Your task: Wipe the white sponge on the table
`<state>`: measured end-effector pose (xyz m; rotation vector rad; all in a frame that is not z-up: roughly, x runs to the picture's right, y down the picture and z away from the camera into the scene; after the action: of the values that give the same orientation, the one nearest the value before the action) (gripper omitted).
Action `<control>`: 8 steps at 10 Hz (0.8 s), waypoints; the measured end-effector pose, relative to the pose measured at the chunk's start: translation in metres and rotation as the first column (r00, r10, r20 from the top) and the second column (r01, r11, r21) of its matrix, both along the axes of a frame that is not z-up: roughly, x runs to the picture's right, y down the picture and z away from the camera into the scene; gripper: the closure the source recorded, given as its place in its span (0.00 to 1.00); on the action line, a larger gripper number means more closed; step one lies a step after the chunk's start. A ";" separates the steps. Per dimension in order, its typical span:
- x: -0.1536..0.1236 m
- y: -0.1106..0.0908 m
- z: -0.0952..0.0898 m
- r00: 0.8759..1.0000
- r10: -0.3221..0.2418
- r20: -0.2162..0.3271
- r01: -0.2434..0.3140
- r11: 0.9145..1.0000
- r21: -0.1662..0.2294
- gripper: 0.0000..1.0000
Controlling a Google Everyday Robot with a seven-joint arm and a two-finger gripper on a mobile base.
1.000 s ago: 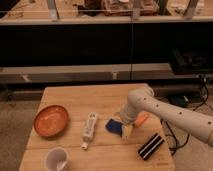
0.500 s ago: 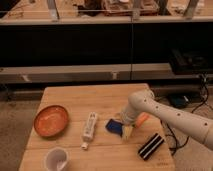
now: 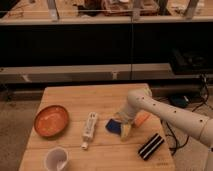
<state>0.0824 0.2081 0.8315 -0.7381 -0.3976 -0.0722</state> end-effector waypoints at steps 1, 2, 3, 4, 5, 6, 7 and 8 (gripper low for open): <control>0.000 0.000 -0.001 1.000 0.008 -0.014 -0.008 1.000 -0.004 0.20; 0.002 0.000 -0.002 0.999 0.032 -0.038 -0.032 0.999 -0.009 0.20; 0.003 0.000 -0.004 0.997 0.052 -0.060 -0.053 0.999 -0.012 0.20; 0.005 0.002 -0.007 0.993 0.077 -0.092 -0.078 0.997 -0.012 0.20; 0.004 0.004 -0.008 0.991 0.088 -0.102 -0.090 0.996 -0.015 0.20; 0.002 0.007 -0.007 0.990 0.096 -0.099 -0.099 0.995 -0.019 0.20; 0.000 0.008 -0.006 0.990 0.100 -0.095 -0.103 0.994 -0.024 0.20; -0.004 0.010 -0.006 0.991 0.102 -0.090 -0.105 0.994 -0.028 0.20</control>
<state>0.0785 0.2178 0.8258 -0.7490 -0.3530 0.0646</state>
